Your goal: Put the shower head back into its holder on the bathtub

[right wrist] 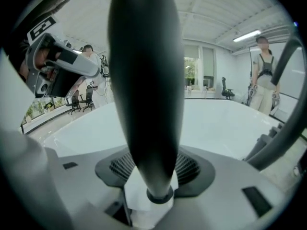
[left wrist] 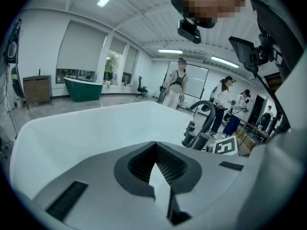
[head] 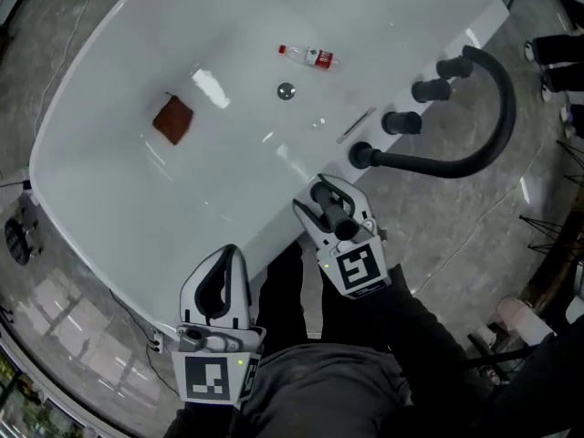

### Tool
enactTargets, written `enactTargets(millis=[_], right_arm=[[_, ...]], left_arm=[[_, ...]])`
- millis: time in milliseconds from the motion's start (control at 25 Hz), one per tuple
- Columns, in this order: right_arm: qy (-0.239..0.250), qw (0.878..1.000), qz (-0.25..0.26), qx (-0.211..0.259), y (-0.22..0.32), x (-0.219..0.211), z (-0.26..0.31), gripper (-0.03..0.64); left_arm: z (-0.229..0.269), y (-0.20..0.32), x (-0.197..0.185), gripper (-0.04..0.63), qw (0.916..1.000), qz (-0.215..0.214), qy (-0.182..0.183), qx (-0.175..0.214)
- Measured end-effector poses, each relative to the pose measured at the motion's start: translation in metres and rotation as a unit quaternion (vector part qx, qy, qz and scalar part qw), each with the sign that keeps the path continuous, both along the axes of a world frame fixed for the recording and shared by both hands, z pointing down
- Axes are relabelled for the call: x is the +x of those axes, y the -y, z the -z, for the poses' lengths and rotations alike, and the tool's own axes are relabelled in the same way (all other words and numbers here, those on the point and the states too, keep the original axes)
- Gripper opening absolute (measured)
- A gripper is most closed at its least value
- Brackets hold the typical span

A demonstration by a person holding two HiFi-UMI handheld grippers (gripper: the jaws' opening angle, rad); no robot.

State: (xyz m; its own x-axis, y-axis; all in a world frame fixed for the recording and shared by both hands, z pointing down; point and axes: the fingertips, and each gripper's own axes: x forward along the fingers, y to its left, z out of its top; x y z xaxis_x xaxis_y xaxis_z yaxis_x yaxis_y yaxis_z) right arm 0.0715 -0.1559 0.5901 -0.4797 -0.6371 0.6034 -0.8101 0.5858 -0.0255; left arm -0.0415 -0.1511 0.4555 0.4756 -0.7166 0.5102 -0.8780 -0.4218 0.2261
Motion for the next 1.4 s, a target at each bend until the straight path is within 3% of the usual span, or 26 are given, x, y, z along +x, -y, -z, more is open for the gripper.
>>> enactTargets(millis=[160, 840, 1040, 1400], right_arm=[[0.014, 1.000, 0.018, 0.002, -0.002, -0.003, -0.005, 0.236], [-0.025, 1.000, 0.018, 0.001, -0.008, 0.028, -0.010, 0.253], [-0.019, 0.999, 0.025, 0.010, -0.003, 0.012, -0.011, 0.253], [-0.032, 0.999, 0.024, 0.008, -0.003, 0.008, -0.011, 0.253]], left_arm=[[0.002, -0.008, 0.005, 0.003, 0.9998, 0.002, 0.021, 0.001], [-0.007, -0.016, 0.030, 0.003, 0.9999, -0.006, 0.002, -0.011], [-0.009, -0.013, 0.015, 0.003, 0.9999, 0.003, 0.011, -0.006], [-0.014, -0.019, 0.008, 0.003, 0.9994, -0.003, 0.009, -0.033]])
